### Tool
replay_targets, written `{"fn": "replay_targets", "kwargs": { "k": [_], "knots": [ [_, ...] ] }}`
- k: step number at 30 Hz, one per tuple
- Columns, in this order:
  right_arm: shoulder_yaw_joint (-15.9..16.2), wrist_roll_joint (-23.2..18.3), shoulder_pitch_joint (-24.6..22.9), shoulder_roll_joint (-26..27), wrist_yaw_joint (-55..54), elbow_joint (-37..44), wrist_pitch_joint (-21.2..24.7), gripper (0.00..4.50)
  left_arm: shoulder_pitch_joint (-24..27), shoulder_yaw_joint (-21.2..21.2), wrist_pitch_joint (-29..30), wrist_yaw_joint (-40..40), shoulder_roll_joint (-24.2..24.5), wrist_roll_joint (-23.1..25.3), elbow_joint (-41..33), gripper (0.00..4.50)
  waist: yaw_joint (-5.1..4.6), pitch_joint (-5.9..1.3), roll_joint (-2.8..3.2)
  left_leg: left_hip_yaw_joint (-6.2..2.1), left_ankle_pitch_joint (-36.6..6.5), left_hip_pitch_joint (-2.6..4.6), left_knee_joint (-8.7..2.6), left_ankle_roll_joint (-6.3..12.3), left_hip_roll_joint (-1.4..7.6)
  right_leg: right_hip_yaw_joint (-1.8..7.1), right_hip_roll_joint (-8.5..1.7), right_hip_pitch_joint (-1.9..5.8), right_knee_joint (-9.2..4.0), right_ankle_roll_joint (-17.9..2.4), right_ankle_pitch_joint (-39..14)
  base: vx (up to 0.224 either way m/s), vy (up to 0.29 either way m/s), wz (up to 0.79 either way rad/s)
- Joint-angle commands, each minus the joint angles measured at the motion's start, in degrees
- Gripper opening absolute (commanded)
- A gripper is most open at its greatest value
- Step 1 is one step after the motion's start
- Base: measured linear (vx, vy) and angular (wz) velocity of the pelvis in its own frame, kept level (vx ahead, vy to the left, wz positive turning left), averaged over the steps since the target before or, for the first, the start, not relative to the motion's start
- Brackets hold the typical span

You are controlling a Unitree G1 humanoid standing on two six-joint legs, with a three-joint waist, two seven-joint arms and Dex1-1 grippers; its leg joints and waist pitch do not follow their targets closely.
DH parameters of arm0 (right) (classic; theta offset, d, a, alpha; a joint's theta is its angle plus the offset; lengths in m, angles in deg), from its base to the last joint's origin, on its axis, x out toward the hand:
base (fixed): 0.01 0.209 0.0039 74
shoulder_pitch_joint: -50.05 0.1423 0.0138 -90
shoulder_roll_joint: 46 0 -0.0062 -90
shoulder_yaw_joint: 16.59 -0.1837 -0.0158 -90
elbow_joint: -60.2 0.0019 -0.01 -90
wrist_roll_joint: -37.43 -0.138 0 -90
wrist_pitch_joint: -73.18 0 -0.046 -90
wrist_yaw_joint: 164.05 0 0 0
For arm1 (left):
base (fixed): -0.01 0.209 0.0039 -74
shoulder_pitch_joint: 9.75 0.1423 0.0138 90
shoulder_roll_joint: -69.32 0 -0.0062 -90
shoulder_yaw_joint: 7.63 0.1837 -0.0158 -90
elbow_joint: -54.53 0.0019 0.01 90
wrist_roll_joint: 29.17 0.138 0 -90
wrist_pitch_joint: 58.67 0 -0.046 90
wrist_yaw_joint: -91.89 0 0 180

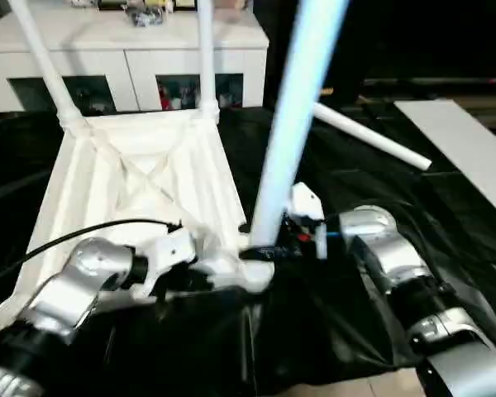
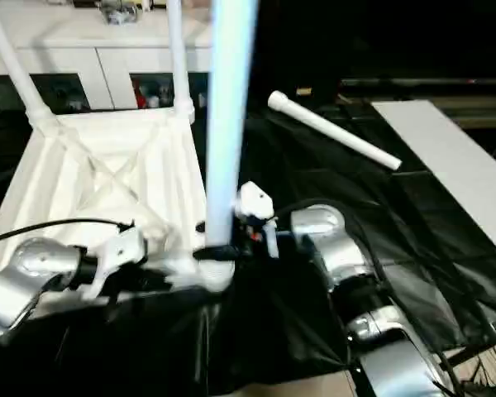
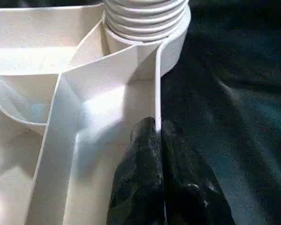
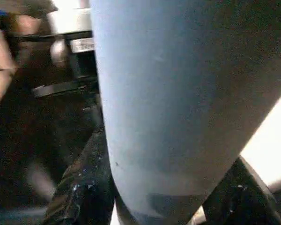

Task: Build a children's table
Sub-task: Rotate leg to tighten

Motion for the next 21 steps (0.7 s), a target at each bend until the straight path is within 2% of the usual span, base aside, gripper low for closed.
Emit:
{"fn": "replay_targets", "kwargs": {
  "k": [1,3,5,6,7,8,9,10,11,12,13,14,15,16,17,18,19,20,21],
  "knots": [
    [0.8,8.6,-4.0,-2.3,-8.6,-7.6,4.1,1.84,-1.1,-2.4,2.0,-4.5,-0.5,1.1,0.8,0.0,-0.73,-1.38,0.65,-2.86,-33.2,1.98,-5.3,-4.96,3.58,2.66,-5.39,-0.76,-6.41,-6.6,-34.6,0.0,0.0,0.0],
    [-1.6,7.8,-4.6,0.3,-17.3,-8.1,7.2,1.84,-1.8,-3.2,6.2,-9.7,-4.3,1.3,1.1,0.0,-1.27,-1.33,0.65,-3.08,-33.8,1.78,-5.63,-5.61,3.51,2.55,-5.09,-0.8,-6.35,-6.0,-34.1,0.0,0.0,0.0],
    [-2.6,7.2,-4.7,1.2,-20.2,-8.4,8.7,1.84,-2.0,-3.3,7.6,-11.0,-5.7,1.4,1.0,0.0,-1.87,-1.24,0.63,-3.35,-36.6,2.26,-5.49,-5.84,3.21,2.16,-4.93,-1.23,-6.8,-5.3,-36.1,-0.054,0.024,-0.12],
    [-4.1,6.4,-4.9,2.7,-24.5,-8.6,11.0,1.84,-2.9,-3.4,10.6,-13.1,-8.2,1.2,1.0,0.0,-2.26,-1.19,0.7,-3.68,-38.4,2.17,-5.5,-5.64,3.09,1.77,-5.04,-1.11,-7.11,-4.5,-37.7,-0.055,0.029,-0.15],
    [-5.2,5.8,-4.9,3.7,-27.6,-8.9,12.4,1.84,-3.5,-3.5,12.6,-14.6,-9.9,1.2,1.0,0.0,-2.87,-1.21,0.7,-4.0,-39.1,1.78,-5.86,-5.86,3.04,1.37,-4.95,-0.63,-6.99,-4.3,-37.2,-0.053,0.042,-0.22],
    [-5.8,5.5,-4.9,4.3,-29.4,-9.2,13.1,1.84,-3.9,-3.5,13.7,-15.6,-10.9,1.3,1.1,0.0,-2.94,-1.23,0.94,-4.14,-40.0,1.88,-6.0,-6.12,3.08,1.18,-4.87,-0.55,-7.13,-4.2,-36.7,-0.053,0.042,-0.22],
    [-6.1,5.3,-4.9,4.7,-30.7,-9.4,13.5,1.84,-4.2,-3.5,14.4,-16.3,-11.5,1.3,1.3,0.0,-3.27,-1.08,0.92,-4.21,-42.1,2.25,-6.03,-6.08,2.97,0.81,-4.63,-1.0,-7.58,-3.8,-37.0,-0.055,0.04,-0.19],
    [-6.7,5.0,-4.7,5.4,-33.0,-10.0,14.0,1.84,-4.7,-3.6,15.2,-17.3,-12.5,1.4,1.5,0.0,-3.69,-0.95,1.01,-4.33,-44.4,2.63,-6.01,-5.96,2.87,0.12,-4.47,-1.12,-7.98,-3.3,-37.5,-0.054,0.035,-0.15],
    [-7.7,4.8,-4.1,6.5,-37.1,-11.3,14.6,1.84,-5.6,-3.4,17.5,-19.4,-14.1,2.0,1.8,0.0,-3.8,-0.95,1.25,-4.43,-45.4,2.75,-6.09,-6.0,2.88,-0.23,-4.45,-1.01,-8.08,-3.2,-37.4,-0.054,0.035,-0.15],
    [-9.3,4.6,-3.3,8.2,-43.8,-13.3,15.2,1.84,-6.6,-3.0,19.9,-22.1,-16.3,3.0,2.3,0.0,-4.11,-0.77,1.58,-4.55,-47.7,2.62,-6.77,-6.12,2.96,-1.26,-3.99,-0.59,-8.0,-2.9,-35.9,-0.053,0.042,-0.17],
    [-10.5,4.5,-2.8,9.3,-47.8,-14.3,15.3,1.83,-7.2,-2.9,21.4,-23.8,-17.6,3.8,2.6,0.0,-4.21,-0.54,1.97,-4.43,-50.6,1.95,-8.08,-6.4,3.23,-2.56,-3.25,0.31,-7.0,-2.9,-33.2,-0.059,0.035,-0.15],
    [-10.9,4.5,-2.6,9.7,-49.2,-14.6,15.3,1.83,-7.4,-2.8,21.9,-24.5,-18.1,4.1,2.7,0.0,-4.08,-0.35,2.4,-3.85,-52.7,0.84,-9.9,-6.52,3.67,-3.25,-2.31,1.52,-5.25,-3.2,-30.5,-0.059,0.035,-0.15],
    [-12.4,4.4,-1.9,11.4,-54.5,-15.6,15.2,1.83,-8.3,-2.6,22.8,-26.6,-19.9,4.9,3.5,0.0,-0.55,0.15,3.77,-0.31,-60.4,-6.62,-16.75,-7.99,5.13,-3.97,-0.29,7.12,8.3,-4.4,-18.0,-0.119,-0.012,0.03],
    [-12.9,4.4,-1.5,12.0,-56.5,-16.0,15.1,1.83,-8.7,-2.4,22.9,-27.3,-20.6,5.1,3.9,0.0,4.04,-1.47,2.76,5.19,-49.1,-5.39,-15.02,-6.71,2.99,-1.53,0.32,5.11,8.99,-3.6,-18.9,-0.041,-0.079,0.19],
    [-13.6,4.3,-0.9,13.0,-59.7,-16.8,15.0,1.83,-9.3,-2.4,22.9,-28.3,-21.6,5.3,4.7,0.0,0.15,-2.65,-1.46,4.14,-38.1,0.69,-9.58,-5.65,2.64,1.41,-2.53,1.33,3.67,-1.3,-34.8,-0.041,-0.079,0.19],
    [-14.0,4.2,-0.6,13.4,-60.8,-17.0,15.1,1.83,-9.5,-2.4,23.0,-28.6,-21.9,5.3,5.0,0.0,-0.52,-1.48,-2.85,-2.73,-12.1,5.52,6.37,-1.99,0.02,5.24,-10.05,-6.88,-9.92,-0.7,-60.1,0.154,-0.142,-0.04],
    [-15.0,3.9,-0.2,14.3,-63.4,-17.6,15.2,1.83,-10.0,-2.5,23.3,-29.4,-22.7,5.4,5.6,0.0,0.33,-1.0,-1.91,-6.22,-3.0,-3.13,6.09,0.18,-1.73,7.33,-10.59,2.25,-8.04,-3.0,-53.1,0.17,-0.052,-0.34],
    [-15.6,3.8,0.4,15.2,-66.0,-18.4,15.2,1.83,-10.4,-2.5,23.8,-30.4,-23.5,5.5,6.1,0.0,1.33,-2.79,-0.81,-6.4,-1.9,-3.86,2.02,-1.73,0.13,5.91,-9.13,4.8,-4.8,-4.3,-39.1,0.17,-0.052,-0.34],
    [-15.8,4.0,0.9,15.6,-67.5,-18.9,15.1,1.83,-10.7,-2.5,24.1,-31.1,-23.9,5.6,6.4,0.0,0.9,-3.18,0.6,-5.67,0.8,1.04,-2.02,-4.36,2.92,2.43,-3.55,0.69,-1.75,-6.4,-10.3,0.0,0.0,0.0]
  ]
}}
